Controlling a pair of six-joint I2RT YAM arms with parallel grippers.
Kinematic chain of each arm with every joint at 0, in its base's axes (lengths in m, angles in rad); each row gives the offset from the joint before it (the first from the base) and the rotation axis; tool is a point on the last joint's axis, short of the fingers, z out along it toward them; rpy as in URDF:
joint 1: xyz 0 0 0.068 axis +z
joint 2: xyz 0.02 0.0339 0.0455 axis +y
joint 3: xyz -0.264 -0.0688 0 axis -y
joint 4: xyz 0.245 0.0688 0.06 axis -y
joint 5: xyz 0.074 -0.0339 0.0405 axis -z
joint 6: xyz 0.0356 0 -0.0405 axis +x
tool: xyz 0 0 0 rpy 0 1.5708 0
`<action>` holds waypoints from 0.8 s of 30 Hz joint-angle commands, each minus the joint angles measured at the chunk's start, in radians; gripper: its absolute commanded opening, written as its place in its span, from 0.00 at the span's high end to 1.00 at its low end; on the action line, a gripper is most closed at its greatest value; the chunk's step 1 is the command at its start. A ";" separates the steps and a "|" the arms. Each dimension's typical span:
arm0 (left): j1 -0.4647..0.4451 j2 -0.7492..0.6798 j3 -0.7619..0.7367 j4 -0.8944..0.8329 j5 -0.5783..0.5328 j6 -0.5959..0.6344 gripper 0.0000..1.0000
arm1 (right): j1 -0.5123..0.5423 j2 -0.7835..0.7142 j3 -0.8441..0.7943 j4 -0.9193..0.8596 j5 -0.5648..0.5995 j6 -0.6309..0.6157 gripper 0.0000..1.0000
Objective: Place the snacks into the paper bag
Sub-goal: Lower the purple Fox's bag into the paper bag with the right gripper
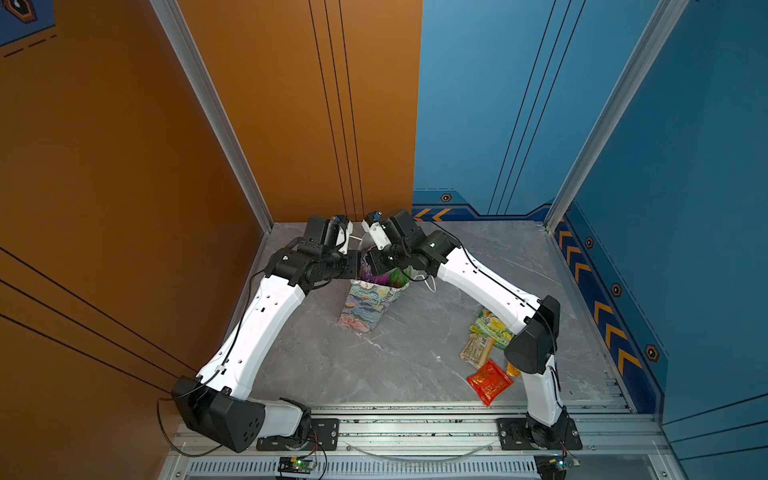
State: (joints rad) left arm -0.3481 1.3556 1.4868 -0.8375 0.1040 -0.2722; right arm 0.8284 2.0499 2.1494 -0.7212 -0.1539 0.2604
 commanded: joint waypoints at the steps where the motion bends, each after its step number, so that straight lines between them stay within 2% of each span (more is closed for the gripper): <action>1: -0.006 -0.030 0.006 0.032 -0.007 0.018 0.96 | -0.002 0.017 -0.010 0.039 0.030 0.010 1.00; 13: -0.005 -0.030 0.006 0.031 -0.009 0.018 0.96 | 0.005 -0.007 -0.139 0.115 0.072 0.044 1.00; 24: -0.005 -0.030 0.006 0.031 -0.011 0.018 0.96 | -0.014 0.055 -0.130 0.125 0.054 0.069 1.00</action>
State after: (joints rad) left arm -0.3481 1.3556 1.4868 -0.8371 0.0963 -0.2722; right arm 0.8288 2.0571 2.0186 -0.6125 -0.1131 0.3141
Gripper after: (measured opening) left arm 0.047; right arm 0.047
